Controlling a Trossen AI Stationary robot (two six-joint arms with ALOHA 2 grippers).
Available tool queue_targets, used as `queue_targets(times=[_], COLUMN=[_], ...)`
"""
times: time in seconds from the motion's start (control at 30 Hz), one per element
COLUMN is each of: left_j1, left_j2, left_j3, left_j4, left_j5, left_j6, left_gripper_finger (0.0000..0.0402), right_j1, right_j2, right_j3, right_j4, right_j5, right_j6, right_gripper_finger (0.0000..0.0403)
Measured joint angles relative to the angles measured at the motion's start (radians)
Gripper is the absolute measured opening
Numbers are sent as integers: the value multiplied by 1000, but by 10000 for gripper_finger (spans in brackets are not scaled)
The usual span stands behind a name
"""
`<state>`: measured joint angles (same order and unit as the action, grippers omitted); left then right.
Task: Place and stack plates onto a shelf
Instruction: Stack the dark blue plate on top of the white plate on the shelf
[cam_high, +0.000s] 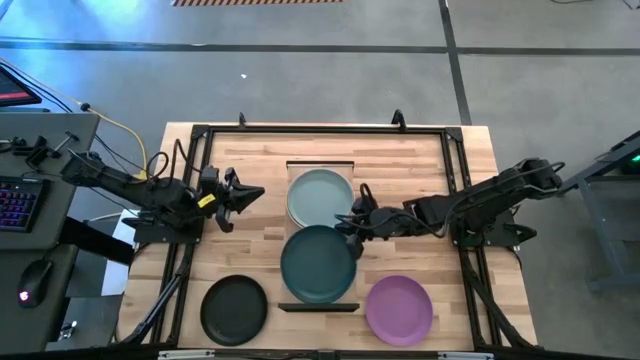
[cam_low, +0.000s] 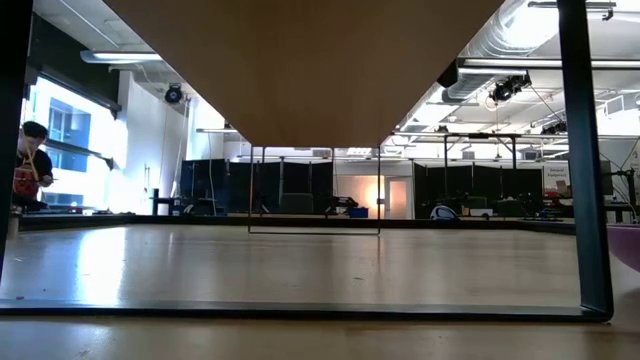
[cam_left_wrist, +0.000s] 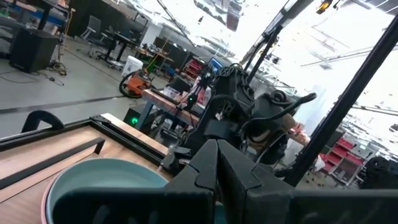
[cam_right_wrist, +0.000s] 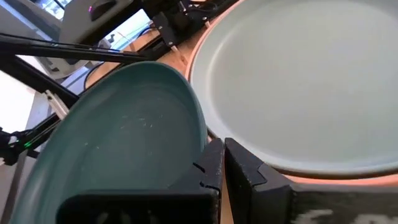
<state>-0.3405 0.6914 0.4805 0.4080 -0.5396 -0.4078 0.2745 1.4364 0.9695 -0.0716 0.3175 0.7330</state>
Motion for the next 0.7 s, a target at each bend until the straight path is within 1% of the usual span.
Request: queue_targets(times=[0.07,0.23,0.4,0.47,0.57,0.63,0.7], left_j1=[0,0,0,0,-1,-9,-29], left_j2=[0,0,0,0,0,0,19], left_j3=[0,0,0,0,1,5,27], left_j4=[0,0,0,-25,-130,-220,-330], left_j5=[0,-8,-13,-18,-23,-21,-14], left_j6=[0,2,2,-6,-92,-172,-220], left_gripper_finger=[0,0,0,0,0,0,0], right_j1=[1,3,8,8,8,9,16], right_j2=[0,0,-8,-11,-24,-36,-54], right_j3=[0,0,3,24,87,149,205], right_j4=[1,0,-3,-30,-132,-240,-365], right_j5=[-8,-67,-62,-59,-55,-32,1], right_j6=[0,-1,-17,-42,-103,-130,-157], right_gripper_finger=[0,0,0,0,0,0,0])
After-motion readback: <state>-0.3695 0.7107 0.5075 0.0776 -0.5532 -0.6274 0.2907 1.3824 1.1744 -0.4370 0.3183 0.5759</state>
